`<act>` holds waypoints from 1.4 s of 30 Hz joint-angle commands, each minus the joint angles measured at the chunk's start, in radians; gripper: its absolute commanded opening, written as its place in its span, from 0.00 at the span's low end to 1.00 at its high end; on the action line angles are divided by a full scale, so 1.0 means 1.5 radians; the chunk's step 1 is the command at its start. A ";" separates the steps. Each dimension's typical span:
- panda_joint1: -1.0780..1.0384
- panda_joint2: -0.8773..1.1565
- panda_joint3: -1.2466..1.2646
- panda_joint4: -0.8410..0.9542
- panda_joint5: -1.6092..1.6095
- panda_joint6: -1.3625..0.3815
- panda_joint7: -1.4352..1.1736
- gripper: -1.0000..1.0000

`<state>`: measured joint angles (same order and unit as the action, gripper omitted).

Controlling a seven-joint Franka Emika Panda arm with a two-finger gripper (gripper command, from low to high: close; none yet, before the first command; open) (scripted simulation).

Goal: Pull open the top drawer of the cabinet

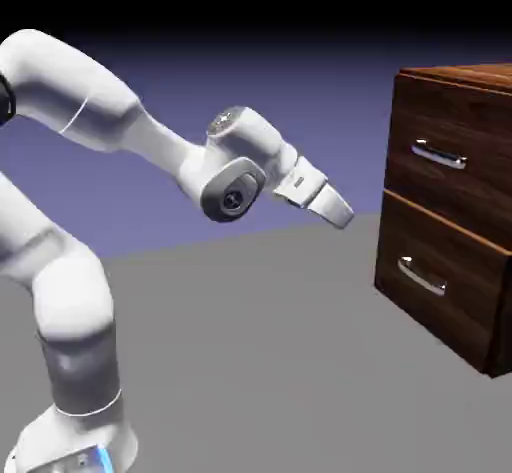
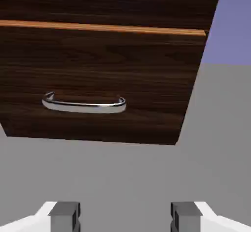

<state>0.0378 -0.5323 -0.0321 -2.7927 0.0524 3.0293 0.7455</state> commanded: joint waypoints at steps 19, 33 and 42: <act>0.271 0.396 -0.337 0.182 0.551 -0.081 0.047 0.50; 0.470 0.687 -0.585 0.316 0.957 -0.141 0.082 0.50; 0.598 0.875 -0.744 0.403 1.218 -0.180 0.105 0.50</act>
<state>0.9354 0.7797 -1.1487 -2.1889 1.8790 2.7597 0.9028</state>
